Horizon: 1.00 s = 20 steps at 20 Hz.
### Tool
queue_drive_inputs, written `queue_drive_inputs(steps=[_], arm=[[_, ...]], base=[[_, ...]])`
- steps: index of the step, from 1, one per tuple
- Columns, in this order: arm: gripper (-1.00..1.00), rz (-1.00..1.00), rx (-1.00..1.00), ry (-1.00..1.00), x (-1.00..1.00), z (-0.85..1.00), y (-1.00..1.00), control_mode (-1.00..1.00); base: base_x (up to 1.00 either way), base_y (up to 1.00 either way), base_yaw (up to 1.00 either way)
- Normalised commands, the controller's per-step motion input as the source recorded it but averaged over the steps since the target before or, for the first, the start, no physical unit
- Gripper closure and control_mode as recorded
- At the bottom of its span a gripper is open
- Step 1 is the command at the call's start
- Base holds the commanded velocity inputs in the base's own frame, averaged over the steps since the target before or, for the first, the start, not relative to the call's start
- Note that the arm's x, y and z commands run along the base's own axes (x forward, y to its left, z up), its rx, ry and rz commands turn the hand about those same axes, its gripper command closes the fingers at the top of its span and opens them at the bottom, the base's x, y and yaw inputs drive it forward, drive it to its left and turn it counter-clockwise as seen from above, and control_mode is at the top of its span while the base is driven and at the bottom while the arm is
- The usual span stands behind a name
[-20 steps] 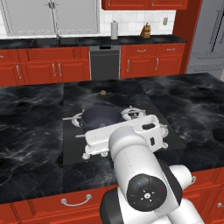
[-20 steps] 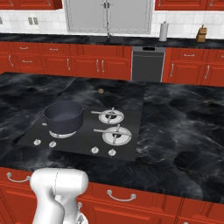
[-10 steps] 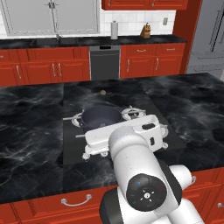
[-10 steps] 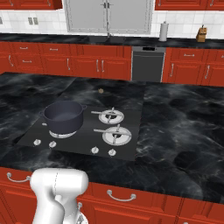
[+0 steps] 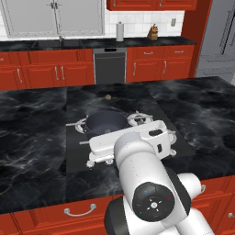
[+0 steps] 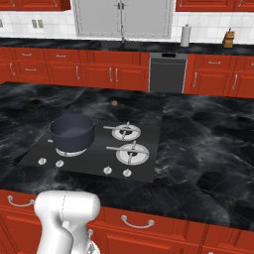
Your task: Turn on the burner for the pot on the stove. Wait thirty seconds for the pot to heat up. Then add the garlic to the pot.
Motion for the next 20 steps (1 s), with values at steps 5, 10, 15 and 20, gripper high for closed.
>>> queue_drive_inputs(steps=[5,10,15,20], arm=[[-1.00,0.00,0.00,0.00,0.00,0.00,0.00,-1.00],[-1.00,0.00,0.00,0.00,0.00,0.00,0.00,-1.00],[-1.00,0.00,0.00,0.00,0.00,0.00,0.00,-1.00],[-1.00,0.00,0.00,0.00,0.00,0.00,0.00,-1.00]], base=[[0.00,0.00,0.00],[0.00,0.00,0.00],[0.00,0.00,0.00],[0.00,0.00,0.00]])
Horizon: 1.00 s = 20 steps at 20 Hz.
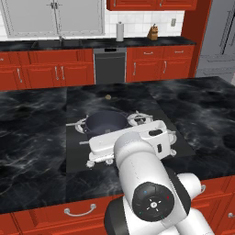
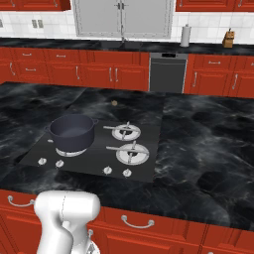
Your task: Turn on the burner for the pot on the stove. Wait thirty seconds for the pot to heat up. Then add the garlic to the pot.
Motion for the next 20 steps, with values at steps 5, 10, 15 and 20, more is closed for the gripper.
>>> queue_drive_inputs(steps=[5,10,15,20], arm=[[-1.00,0.00,0.00,0.00,0.00,0.00,0.00,-1.00],[-1.00,0.00,0.00,0.00,0.00,0.00,0.00,-1.00],[-1.00,0.00,0.00,0.00,0.00,0.00,0.00,-1.00],[-1.00,0.00,0.00,0.00,0.00,0.00,0.00,-1.00]], base=[[0.00,0.00,0.00],[0.00,0.00,0.00],[0.00,0.00,0.00],[0.00,0.00,0.00]])
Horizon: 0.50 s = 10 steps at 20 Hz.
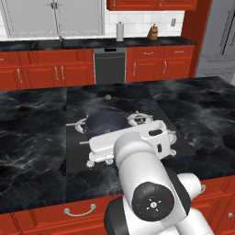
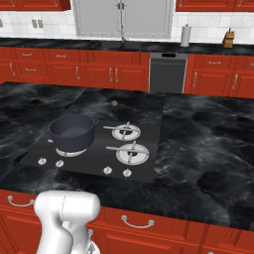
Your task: Turn on the burner for the pot on the stove. Wait thirty seconds for the pot to heat up. Then add the garlic to the pot.
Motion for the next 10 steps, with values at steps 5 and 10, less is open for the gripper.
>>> queue_drive_inputs(steps=[5,10], arm=[[-1.00,0.00,0.00,0.00,0.00,0.00,0.00,-1.00],[-1.00,0.00,0.00,0.00,0.00,0.00,0.00,-1.00]], base=[[0.00,0.00,0.00],[0.00,0.00,0.00]])
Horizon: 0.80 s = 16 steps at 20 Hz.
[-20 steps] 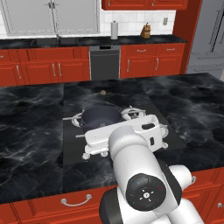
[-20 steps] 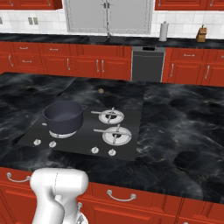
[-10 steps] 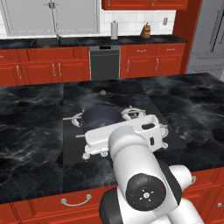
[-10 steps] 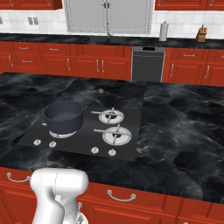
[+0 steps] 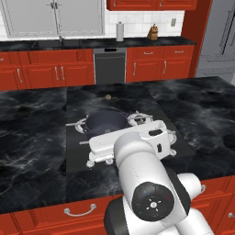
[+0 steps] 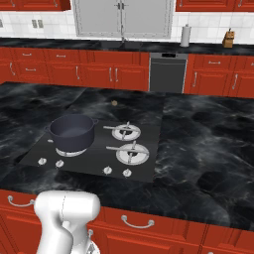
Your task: Turn on the burner for the pot on the stove. Wait thirty seconds for the pot to heat up. Then add the garlic to the pot.
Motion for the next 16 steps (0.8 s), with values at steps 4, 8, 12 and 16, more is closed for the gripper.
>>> queue_drive_inputs(steps=[4,8,12,16], arm=[[-1.00,0.00,0.00,0.00,0.00,0.00,0.00,-1.00],[-1.00,0.00,0.00,0.00,0.00,0.00,0.00,-1.00],[-1.00,0.00,0.00,0.00,0.00,0.00,0.00,-1.00],[-1.00,0.00,0.00,0.00,0.00,0.00,0.00,-1.00]], base=[[0.00,0.00,0.00],[0.00,0.00,0.00],[0.00,0.00,0.00],[0.00,0.00,0.00]])
